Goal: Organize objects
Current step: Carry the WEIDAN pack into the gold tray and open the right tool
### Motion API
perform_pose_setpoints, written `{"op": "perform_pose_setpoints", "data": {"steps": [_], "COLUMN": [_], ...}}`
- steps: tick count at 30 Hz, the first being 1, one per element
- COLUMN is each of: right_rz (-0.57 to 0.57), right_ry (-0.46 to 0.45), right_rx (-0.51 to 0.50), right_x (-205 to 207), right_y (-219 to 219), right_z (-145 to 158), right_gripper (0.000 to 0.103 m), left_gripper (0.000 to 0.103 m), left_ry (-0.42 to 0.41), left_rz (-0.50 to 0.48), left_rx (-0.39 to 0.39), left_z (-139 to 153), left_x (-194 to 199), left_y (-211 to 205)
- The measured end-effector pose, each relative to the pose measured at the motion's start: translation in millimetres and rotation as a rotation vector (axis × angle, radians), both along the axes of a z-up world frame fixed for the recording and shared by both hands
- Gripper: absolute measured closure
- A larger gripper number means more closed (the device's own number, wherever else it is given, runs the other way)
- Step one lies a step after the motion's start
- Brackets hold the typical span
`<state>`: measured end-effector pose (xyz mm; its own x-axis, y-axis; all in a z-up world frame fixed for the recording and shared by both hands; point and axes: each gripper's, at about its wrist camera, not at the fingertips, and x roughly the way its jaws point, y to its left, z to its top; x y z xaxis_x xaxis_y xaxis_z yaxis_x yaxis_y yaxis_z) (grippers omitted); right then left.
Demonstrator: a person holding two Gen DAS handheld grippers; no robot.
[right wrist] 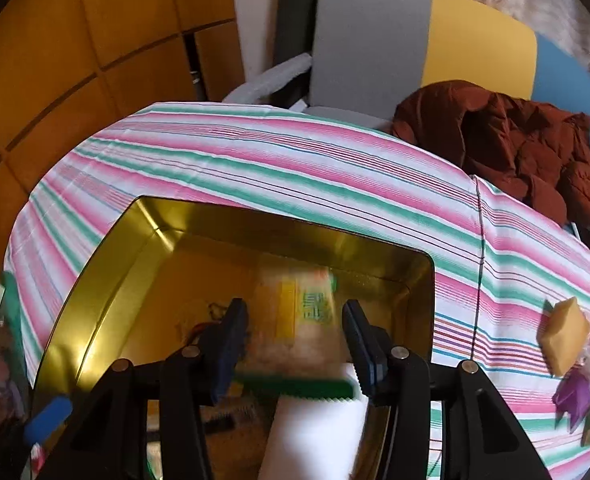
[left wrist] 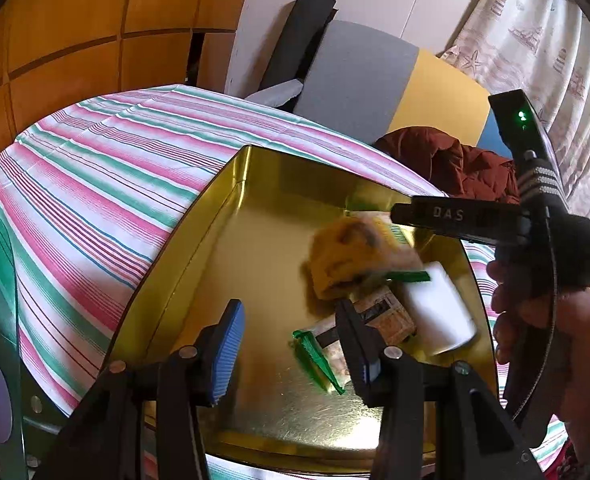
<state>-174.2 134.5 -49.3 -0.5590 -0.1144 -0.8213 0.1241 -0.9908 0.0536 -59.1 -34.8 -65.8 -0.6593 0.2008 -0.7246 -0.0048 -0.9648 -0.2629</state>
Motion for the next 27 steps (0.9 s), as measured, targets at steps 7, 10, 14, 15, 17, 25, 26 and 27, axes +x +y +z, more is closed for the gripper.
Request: {"op": "perform_pose_setpoints", "data": {"steps": [7,10,14,15,17,25,26,27], "right_rz": [0.021,0.008,0.02,0.025,0.025,-0.021,-0.04,-0.053], "right_ry": [0.029,0.03,0.039,0.049,0.064,0.149,0.157,0.161], "right_rx": [-0.054,-0.085,-0.092,-0.094,-0.103,-0.127,-0.128,-0.128], "right_x": [10.0,17.6,31.2,37.0,46.3,90.3,95.8,99.5], "right_y": [1.8,8.5,11.3,12.7,15.6,57.9,66.6,72.4], "right_z": [5.7,5.9,7.9,10.8,16.5,40.7,41.8,42.4], "right_gripper": [0.036,0.036,0.036,0.036,0.036,0.033,0.033,0.033], "left_gripper": [0.056,0.056,0.056,0.056,0.056,0.055,0.055,0.055], "left_ry": [0.008,0.009,0.009,0.007,0.009,0.012,0.013,0.015], "left_rz": [-0.013,-0.019,-0.025,-0.03,-0.033,-0.074,-0.081,-0.088], "left_rx": [-0.012,-0.02,-0.034,-0.035,-0.044,-0.06,-0.062,-0.062], "left_z": [2.0,2.5,3.3,3.3,3.8,5.7,6.4,7.3], "left_x": [3.7,4.6,8.0,8.9,10.9,16.8,17.9,18.9], "left_y": [9.5,13.5,18.3,19.5,22.4,43.4,46.0,49.1]}}
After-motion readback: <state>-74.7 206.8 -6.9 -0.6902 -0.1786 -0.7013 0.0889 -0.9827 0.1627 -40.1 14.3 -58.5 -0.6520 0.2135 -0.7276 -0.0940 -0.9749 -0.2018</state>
